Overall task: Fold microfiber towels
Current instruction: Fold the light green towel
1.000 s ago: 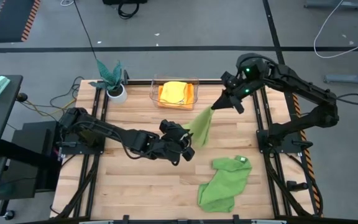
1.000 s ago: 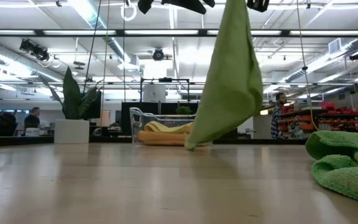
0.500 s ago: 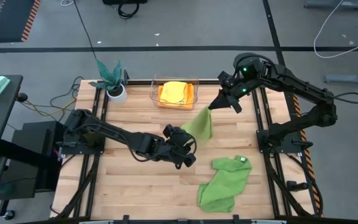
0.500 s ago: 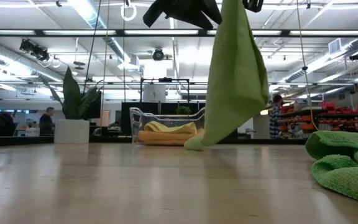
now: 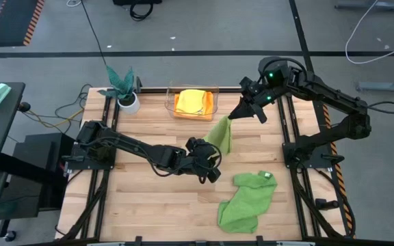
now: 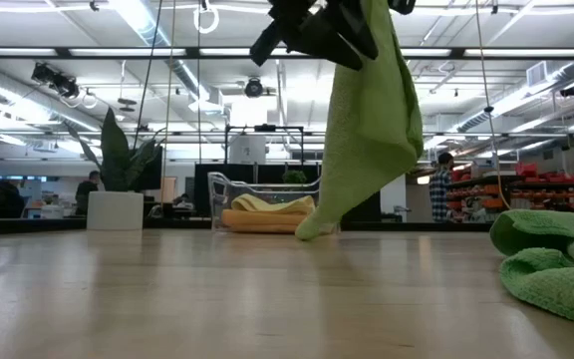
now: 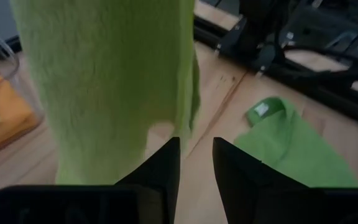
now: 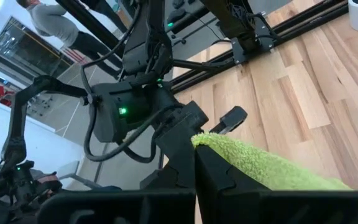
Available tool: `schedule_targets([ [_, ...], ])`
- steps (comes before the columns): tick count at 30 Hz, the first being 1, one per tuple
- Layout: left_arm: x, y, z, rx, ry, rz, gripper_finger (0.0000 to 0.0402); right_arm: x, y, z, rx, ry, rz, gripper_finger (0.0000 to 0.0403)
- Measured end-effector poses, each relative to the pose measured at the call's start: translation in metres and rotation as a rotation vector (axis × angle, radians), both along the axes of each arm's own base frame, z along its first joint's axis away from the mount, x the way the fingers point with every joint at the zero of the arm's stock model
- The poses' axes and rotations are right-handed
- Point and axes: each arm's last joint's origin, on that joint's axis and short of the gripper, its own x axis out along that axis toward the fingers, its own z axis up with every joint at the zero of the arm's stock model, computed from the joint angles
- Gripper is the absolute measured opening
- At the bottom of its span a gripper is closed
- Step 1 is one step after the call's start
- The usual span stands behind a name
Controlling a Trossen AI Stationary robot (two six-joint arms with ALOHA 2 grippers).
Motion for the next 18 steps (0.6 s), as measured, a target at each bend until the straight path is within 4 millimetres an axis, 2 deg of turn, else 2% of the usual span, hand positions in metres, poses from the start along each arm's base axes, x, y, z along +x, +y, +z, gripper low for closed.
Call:
schedule_targets([
  [11, 0.012, 0.005, -0.020, -0.013, 0.028, 0.001, 0.0103, 0.000, 0.000, 0.001, 0.006, -0.008, -0.003, 0.0000],
  [18, 0.010, 0.006, -0.019, 0.002, 0.055, -0.029, 0.0103, 0.000, 0.000, 0.001, 0.008, -0.004, -0.002, 0.0000],
])
